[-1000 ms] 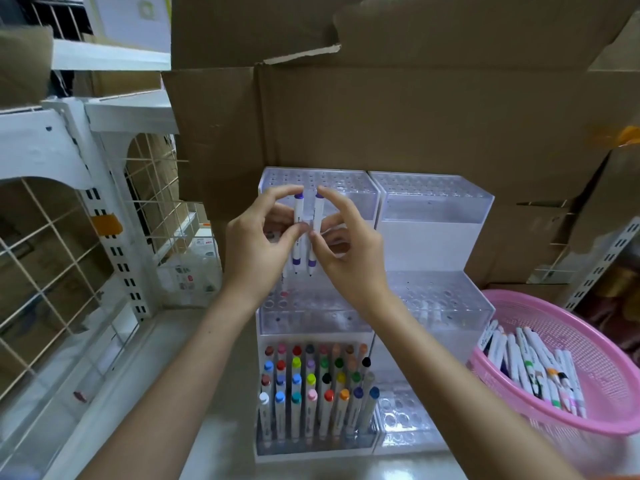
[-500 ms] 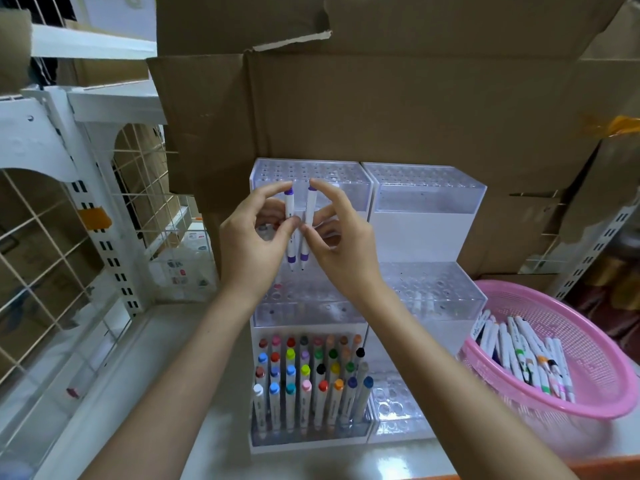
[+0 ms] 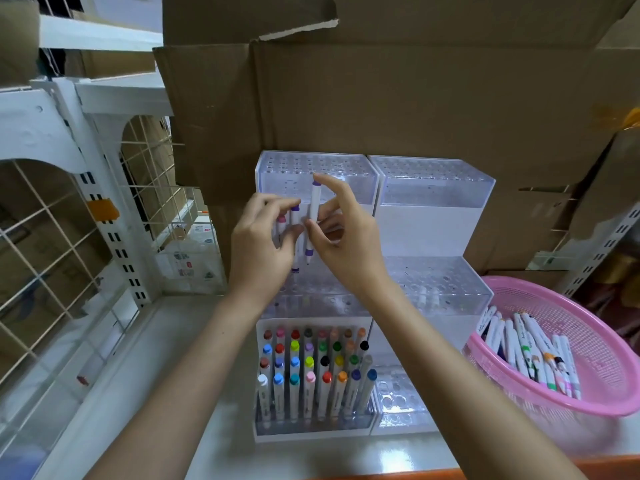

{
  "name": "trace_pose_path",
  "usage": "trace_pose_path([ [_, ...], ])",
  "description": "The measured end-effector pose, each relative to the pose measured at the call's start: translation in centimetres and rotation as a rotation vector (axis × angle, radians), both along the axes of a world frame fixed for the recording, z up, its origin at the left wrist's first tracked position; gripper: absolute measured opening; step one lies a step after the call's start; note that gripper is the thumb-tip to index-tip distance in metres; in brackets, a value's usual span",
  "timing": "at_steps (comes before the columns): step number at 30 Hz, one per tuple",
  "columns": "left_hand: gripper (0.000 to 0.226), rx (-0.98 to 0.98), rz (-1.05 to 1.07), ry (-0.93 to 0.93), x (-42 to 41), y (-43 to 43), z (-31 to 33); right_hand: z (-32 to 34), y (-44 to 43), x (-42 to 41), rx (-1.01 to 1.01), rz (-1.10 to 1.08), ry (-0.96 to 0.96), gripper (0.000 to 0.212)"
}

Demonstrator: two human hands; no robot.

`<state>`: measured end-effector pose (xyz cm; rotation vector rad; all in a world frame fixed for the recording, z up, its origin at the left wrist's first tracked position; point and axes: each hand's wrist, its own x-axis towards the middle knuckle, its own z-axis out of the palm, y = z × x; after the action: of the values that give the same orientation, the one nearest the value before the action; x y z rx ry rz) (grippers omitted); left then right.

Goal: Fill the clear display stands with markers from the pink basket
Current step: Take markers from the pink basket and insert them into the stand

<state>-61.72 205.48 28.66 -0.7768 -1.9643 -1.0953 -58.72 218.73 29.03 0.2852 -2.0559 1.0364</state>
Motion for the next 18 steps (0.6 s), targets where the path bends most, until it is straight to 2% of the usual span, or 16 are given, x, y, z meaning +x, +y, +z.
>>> trace_pose_path([
  [18, 0.041, -0.254, 0.207, 0.129, 0.78, -0.72, -0.85, -0.05, -0.26, 0.12, 0.096, -0.04, 0.004, 0.055],
])
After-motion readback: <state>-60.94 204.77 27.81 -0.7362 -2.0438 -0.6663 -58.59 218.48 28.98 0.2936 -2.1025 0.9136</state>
